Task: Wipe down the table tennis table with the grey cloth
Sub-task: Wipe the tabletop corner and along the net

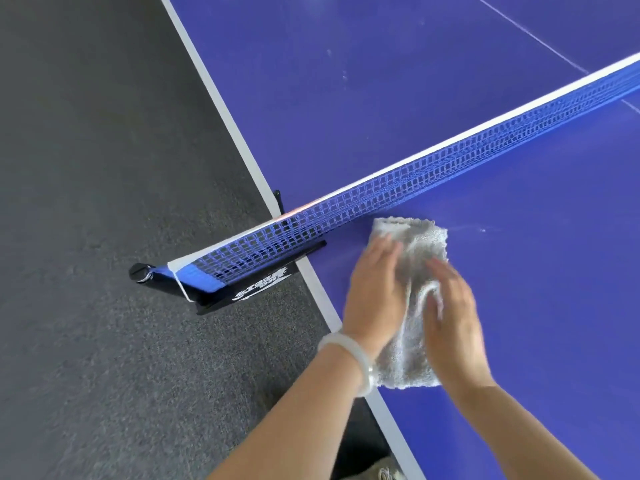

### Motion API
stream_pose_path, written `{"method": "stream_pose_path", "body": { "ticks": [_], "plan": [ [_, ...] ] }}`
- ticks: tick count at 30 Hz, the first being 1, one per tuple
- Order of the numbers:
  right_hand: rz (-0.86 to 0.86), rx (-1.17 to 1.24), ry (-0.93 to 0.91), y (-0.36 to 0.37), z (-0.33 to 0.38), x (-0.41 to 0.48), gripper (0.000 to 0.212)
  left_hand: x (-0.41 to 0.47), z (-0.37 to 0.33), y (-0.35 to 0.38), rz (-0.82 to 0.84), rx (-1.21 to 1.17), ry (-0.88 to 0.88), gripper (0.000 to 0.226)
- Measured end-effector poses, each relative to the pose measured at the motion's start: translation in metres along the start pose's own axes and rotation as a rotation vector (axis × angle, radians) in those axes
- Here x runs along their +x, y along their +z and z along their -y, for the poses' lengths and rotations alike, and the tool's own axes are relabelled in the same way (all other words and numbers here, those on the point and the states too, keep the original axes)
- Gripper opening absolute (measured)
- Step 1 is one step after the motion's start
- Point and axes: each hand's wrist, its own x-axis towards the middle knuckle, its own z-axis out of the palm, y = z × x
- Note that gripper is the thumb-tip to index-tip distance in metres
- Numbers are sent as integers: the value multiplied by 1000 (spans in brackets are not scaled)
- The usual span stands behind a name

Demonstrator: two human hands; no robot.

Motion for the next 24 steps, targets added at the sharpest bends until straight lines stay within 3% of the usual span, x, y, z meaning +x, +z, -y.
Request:
{"method": "stream_pose_path", "body": {
  "ticks": [3, 6, 9, 11, 14, 16, 20, 24],
  "plan": [
    [207, -338, -182, 33, 13, 14, 57, -4, 34, -28, -149, 155, 11, 53],
    [238, -496, -206, 50, 14, 34, 56, 12, 50, -32, 34, 375, 210, 55],
    [234, -557, -280, 41, -7, 45, 57, 26, 62, -29, 155, 474, 263, 62],
    [163, -597, -168, 21, -30, 71, 58, 26, 64, -27, 139, 459, 204, 62],
    [63, -604, 140, 6, -42, 102, 60, 25, 66, -23, 141, 466, 160, 61],
    [17, -564, 178, 23, -22, 91, 60, 27, 66, -22, 164, 478, 156, 61],
    [202, -590, -172, 64, 14, 33, 58, 29, 65, -22, 180, 456, 126, 57],
    [311, -607, -332, 34, -10, 85, 58, 28, 63, -24, 162, 454, 126, 60]
  ]
}}
